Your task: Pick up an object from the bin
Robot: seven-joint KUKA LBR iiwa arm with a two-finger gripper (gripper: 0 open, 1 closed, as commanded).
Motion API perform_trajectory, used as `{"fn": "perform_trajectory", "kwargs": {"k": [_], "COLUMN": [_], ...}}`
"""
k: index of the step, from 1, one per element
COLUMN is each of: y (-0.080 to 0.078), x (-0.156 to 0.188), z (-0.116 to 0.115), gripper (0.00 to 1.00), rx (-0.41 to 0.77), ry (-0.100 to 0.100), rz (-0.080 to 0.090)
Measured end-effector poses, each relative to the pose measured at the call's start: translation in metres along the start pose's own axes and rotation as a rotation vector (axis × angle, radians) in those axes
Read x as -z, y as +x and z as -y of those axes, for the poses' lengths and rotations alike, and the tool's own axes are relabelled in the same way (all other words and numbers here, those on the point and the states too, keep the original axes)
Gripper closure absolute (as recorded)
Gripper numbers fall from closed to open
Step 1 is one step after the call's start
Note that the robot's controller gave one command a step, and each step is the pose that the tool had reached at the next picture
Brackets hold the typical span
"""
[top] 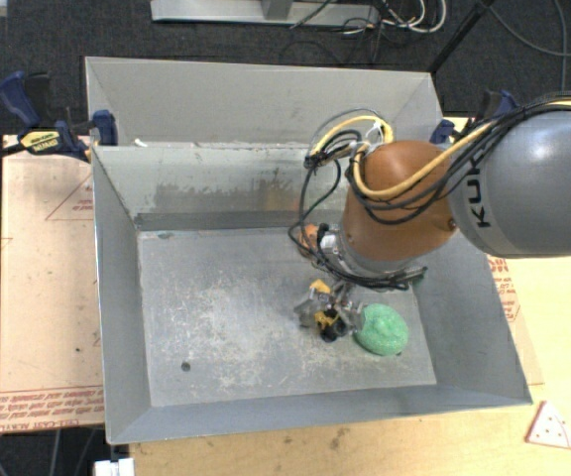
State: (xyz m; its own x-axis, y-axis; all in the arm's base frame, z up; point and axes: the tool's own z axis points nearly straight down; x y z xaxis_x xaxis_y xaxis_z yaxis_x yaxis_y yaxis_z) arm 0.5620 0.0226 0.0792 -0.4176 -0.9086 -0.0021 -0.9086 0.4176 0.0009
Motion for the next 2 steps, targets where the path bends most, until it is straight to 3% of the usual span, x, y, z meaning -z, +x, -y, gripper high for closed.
{"fn": "perform_trajectory", "kwargs": {"k": [2], "y": [-0.0015], "x": [-0.0017], "z": [0.0047], "gripper": [1.00], "rx": [0.057], "ry": [-0.001], "rz": [-0.001]}}
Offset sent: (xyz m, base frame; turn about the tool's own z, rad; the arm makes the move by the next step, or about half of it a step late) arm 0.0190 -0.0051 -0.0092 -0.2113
